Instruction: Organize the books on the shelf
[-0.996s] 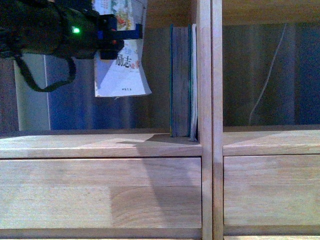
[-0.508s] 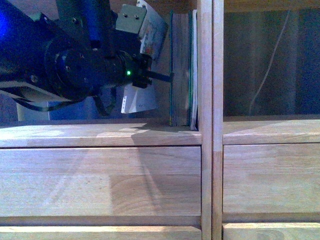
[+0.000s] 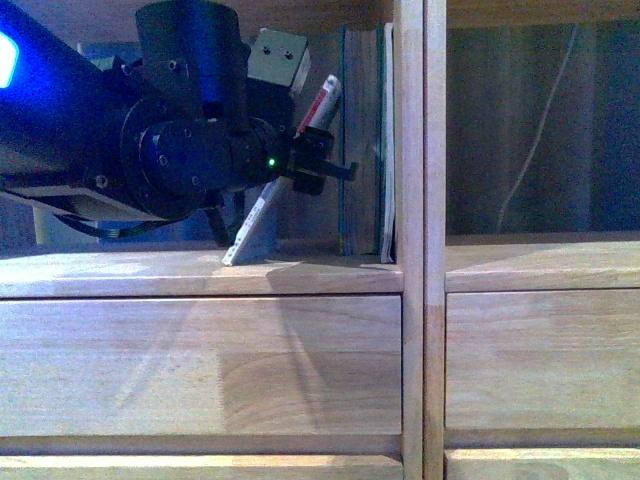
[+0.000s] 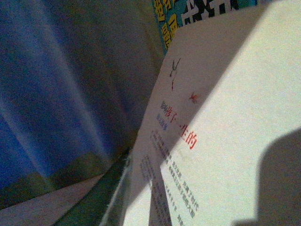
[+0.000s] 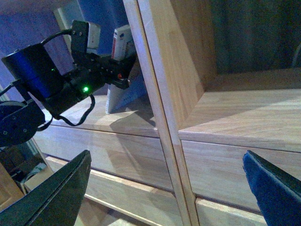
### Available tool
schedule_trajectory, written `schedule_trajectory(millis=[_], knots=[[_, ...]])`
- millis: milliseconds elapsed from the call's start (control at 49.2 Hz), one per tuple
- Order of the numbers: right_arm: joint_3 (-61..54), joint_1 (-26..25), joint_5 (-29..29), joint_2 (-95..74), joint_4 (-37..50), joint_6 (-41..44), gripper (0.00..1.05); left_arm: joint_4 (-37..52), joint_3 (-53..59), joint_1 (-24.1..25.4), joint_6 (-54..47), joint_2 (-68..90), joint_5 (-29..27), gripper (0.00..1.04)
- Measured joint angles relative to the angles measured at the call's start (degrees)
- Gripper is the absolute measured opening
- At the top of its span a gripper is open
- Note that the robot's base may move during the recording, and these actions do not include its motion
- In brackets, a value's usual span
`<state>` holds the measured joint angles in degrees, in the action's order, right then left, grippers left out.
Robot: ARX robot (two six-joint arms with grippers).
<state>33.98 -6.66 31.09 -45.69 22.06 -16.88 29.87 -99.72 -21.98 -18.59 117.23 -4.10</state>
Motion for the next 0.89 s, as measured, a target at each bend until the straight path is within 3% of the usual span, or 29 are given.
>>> schedule_trajectory(millis=[305, 447, 610, 894], knots=[[0.00, 0.00, 0.00, 0.00, 0.00, 0.00, 0.98, 5.29, 11.30, 0.46, 2.78, -8.59, 3.19, 0.98], [0.00, 0.00, 0.00, 0.00, 0.00, 0.00, 0.98, 5.88, 20.24, 1.11, 4.98, -16.76, 6.38, 0.97], [0.00, 0.00, 0.00, 0.00, 0.00, 0.00, 0.98, 11.13, 38.86, 4.90, 5.49, -33.90, 9.90, 0.97], [0.00, 0.00, 0.00, 0.00, 0.00, 0.00, 0.98, 5.27, 57.40, 18.51, 14.14, -61.59, 21.94, 0.97]])
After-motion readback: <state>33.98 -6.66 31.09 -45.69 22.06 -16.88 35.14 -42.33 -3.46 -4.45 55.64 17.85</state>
